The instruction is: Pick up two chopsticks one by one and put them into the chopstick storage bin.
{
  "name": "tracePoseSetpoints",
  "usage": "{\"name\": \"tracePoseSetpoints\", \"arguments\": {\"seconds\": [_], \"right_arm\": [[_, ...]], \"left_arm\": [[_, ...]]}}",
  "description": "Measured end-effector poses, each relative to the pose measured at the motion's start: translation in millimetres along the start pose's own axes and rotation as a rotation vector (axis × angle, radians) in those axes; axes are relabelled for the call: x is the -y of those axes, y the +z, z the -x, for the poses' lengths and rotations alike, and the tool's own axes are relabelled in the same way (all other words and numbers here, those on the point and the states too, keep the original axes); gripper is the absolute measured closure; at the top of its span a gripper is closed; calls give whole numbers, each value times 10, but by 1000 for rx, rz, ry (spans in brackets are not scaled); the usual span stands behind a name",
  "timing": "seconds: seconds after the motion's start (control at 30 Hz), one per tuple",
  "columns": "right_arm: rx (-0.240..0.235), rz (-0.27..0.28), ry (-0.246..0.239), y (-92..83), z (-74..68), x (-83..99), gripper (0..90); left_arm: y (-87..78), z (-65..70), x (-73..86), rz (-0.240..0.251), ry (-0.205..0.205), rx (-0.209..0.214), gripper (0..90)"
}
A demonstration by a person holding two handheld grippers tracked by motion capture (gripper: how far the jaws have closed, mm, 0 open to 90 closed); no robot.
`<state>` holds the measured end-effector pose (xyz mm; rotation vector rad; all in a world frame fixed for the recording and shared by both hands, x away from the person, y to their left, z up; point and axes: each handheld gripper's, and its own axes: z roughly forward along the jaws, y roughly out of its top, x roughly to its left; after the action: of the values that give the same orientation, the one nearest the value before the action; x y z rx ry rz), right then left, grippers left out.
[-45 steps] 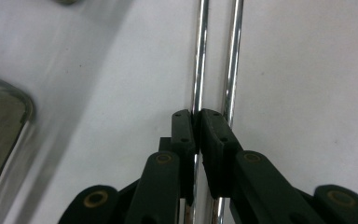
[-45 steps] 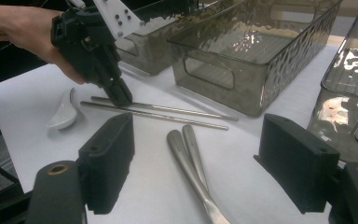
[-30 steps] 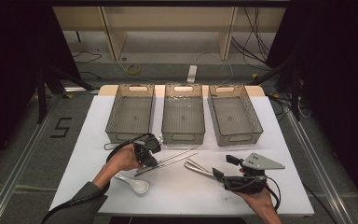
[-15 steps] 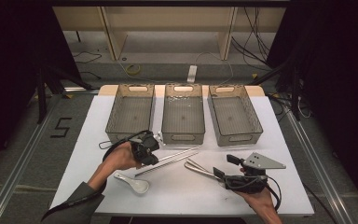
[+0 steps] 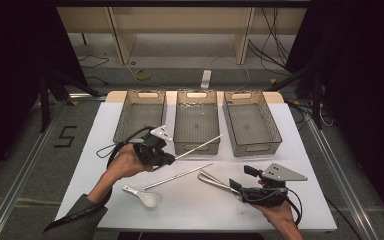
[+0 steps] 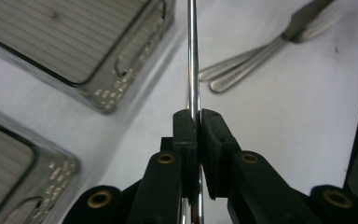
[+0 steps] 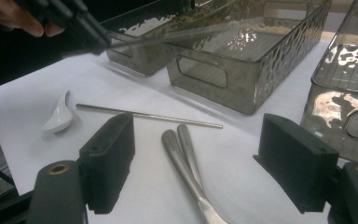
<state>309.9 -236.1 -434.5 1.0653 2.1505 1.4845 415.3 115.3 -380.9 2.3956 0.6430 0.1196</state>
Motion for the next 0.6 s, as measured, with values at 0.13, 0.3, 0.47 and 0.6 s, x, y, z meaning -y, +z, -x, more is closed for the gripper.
{"name": "tracePoseSetpoints", "arguments": {"seconds": [0.13, 0.3, 0.47, 0.6], "right_arm": [[0, 0, 4, 4, 7, 3, 278], [0, 3, 8, 1, 9, 3, 278], [-2, 4, 9, 1, 12, 3, 278], [-3, 3, 10, 0, 11, 3, 278]], "left_arm": [[-42, -120, 15, 42, -48, -49, 845], [-105, -307, 42, 96, -112, -107, 845], [-179, -535, 74, 118, -171, -162, 845], [-238, -686, 79, 125, -202, -196, 845]]}}
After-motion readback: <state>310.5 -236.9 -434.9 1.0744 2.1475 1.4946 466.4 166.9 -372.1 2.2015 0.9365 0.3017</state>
